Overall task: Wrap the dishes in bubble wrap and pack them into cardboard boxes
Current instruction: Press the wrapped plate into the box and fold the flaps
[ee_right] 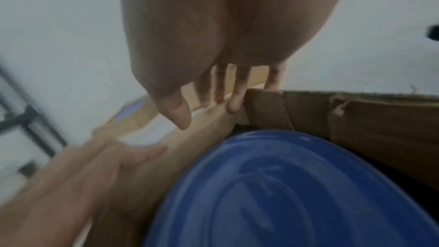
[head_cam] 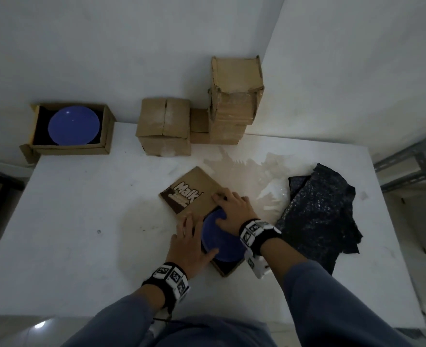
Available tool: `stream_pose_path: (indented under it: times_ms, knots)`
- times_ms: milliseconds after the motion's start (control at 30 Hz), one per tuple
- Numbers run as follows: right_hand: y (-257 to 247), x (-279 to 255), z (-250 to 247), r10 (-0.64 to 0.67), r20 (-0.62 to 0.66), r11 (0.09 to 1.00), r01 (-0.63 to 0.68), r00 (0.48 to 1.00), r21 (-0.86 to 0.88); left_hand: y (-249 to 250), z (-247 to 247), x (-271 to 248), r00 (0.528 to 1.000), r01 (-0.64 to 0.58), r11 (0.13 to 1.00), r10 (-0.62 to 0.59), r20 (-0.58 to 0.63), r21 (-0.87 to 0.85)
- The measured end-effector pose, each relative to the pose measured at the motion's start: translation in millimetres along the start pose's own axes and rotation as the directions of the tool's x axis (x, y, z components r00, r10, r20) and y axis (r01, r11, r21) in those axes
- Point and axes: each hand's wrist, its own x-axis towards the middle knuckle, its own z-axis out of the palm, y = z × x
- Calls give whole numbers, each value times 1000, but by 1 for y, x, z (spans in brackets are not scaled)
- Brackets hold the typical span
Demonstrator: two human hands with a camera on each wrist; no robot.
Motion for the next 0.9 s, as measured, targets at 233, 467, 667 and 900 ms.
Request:
stream_pose_path:
  times_ms: [233,467,667,900]
  knots:
    - [82,-59,-5,356,-318,832,-144,879,536,16,6,-12,974,-125,990,135,-180,68]
    - [162,-155,53,417,172,900,-431,892,55,29,-11,-3,974,-37,988,69,-215,147]
    - [177,-171,70,329,-24,919,-315,944,236,71,-24,5,965,-66,997,72,-254,31]
    - [133,-173,33,41,-429,923,130,903,361,156,-37,23,1000,-2,777,2,-1,-629]
